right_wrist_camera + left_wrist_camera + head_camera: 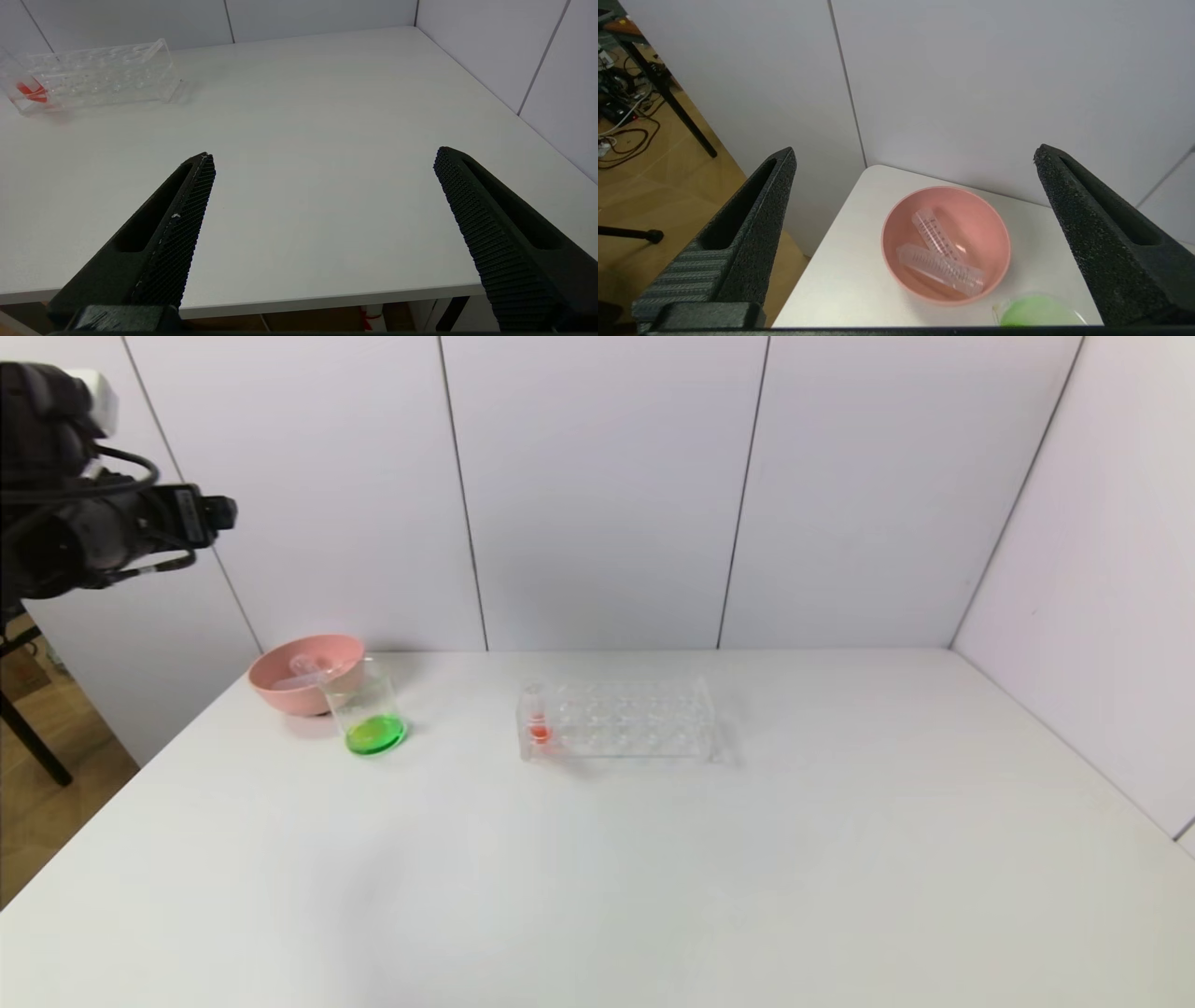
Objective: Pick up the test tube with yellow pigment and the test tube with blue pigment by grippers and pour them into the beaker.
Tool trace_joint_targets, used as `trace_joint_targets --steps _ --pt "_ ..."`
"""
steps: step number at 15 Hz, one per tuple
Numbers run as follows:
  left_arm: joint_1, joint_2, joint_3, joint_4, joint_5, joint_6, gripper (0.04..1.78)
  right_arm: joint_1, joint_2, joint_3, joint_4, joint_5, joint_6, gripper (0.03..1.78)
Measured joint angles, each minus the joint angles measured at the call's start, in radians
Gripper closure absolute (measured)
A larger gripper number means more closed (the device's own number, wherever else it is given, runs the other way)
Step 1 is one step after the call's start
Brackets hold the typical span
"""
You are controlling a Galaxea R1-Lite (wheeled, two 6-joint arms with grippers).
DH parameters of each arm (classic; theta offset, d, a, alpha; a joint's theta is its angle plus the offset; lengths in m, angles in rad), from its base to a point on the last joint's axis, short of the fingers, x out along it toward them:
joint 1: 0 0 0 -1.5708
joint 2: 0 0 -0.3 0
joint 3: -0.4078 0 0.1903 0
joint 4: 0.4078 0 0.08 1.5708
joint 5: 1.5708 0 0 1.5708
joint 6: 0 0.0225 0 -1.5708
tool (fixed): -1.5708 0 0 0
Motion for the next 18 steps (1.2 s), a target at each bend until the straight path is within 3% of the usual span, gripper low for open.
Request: trace_joint_targets --steps 4,8,12,15,18 --pt "-0.007 -0.494 0.24 0.148 -0.031 0.043 0.04 0.0 0.0 0.0 0.0 0.0 0.0 0.1" --pt "-0.023 -0.981 0.347 0.476 -0.079 0.094 0.04 0.0 0.0 0.0 0.0 0.0 0.0 0.1" --pt "-0.048 -1.309 0.48 0.752 -0.103 0.131 0.04 0.0 0.0 0.0 0.0 0.0 0.0 0.1" --pt "-0.064 -1.436 0.709 0.691 -0.092 0.137 0.04 0.0 0.0 0.0 0.0 0.0 0.0 0.1" --pt "-0.077 -1.518 1.015 0.474 -0.091 0.132 0.04 0.0 0.0 0.0 0.0 0.0 0.0 0.1"
